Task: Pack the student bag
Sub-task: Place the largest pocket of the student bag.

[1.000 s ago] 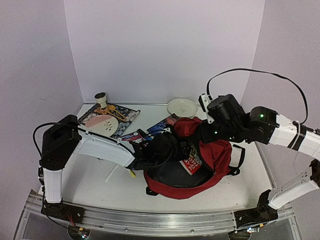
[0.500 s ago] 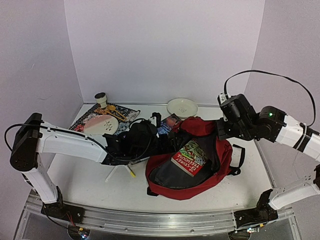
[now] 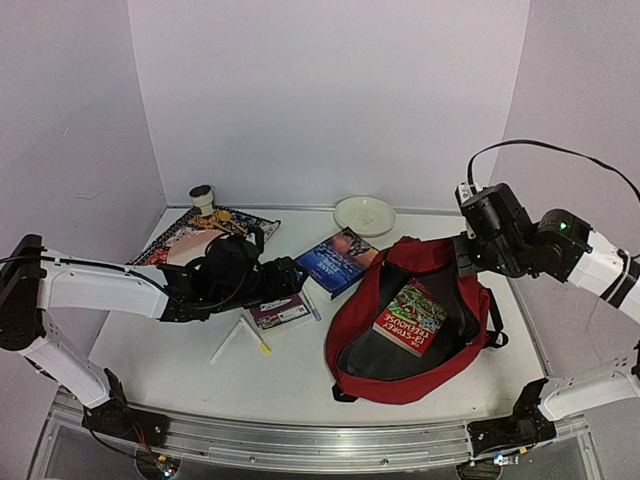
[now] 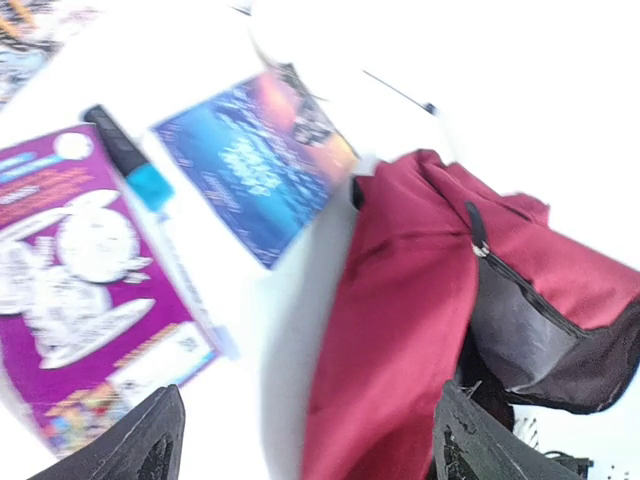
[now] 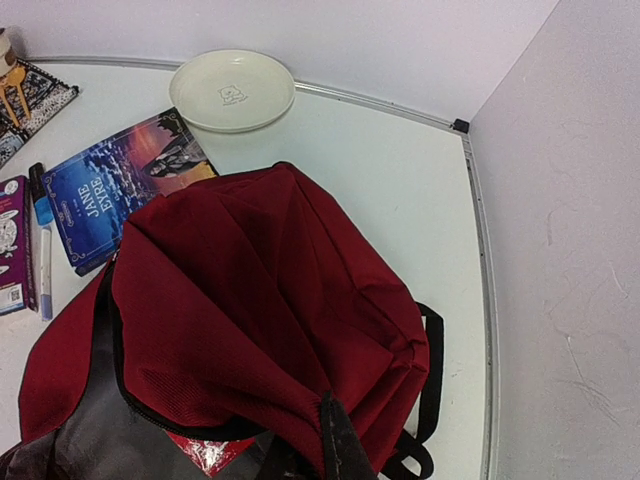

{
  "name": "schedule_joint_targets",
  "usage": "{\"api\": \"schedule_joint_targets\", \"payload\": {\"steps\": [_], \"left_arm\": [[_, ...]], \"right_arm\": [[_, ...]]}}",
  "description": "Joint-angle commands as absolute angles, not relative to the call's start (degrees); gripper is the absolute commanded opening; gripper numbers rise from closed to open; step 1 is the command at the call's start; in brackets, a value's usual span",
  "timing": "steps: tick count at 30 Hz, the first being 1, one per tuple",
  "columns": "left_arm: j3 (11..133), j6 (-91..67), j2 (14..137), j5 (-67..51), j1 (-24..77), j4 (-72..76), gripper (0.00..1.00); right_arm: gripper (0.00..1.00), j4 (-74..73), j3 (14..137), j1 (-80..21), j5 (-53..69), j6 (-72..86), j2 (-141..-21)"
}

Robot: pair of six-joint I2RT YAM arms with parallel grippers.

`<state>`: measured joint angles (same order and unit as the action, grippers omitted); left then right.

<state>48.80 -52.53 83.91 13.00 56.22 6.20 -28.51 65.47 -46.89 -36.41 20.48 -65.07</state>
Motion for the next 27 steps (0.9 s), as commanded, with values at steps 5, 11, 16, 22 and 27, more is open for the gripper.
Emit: {"api": "schedule_joint_targets", "payload": {"steps": [5,11,16,22,27], "left_arm": [[43.73,-52.82,76.41,12.26,50.73,1.26,0.89],[41.23,-51.86,76.14,9.84,46.34,0.35,0.90],[40.79,-50.12,77.22,6.45,42.19,0.35,0.88],[42.21,-47.63,80.46,1.49,37.56,0.35,0.82],[43.29,-46.08,83.23,-0.11,35.15,0.64,0.80]], "right_arm": [[0.14,-28.01,65.21,-46.54,-27.48,20.35,-70.17],[0.30,-21.50,61.72,-46.54,-12.27,20.40,-71.00],[0.50,-16.71,62.18,-46.53,-0.36,19.36,-70.56],[0.69,-11.95,65.68,-46.57,7.70,17.87,-72.39],[0.76,-7.35,69.15,-46.54,12.80,18.08,-77.45]]}}
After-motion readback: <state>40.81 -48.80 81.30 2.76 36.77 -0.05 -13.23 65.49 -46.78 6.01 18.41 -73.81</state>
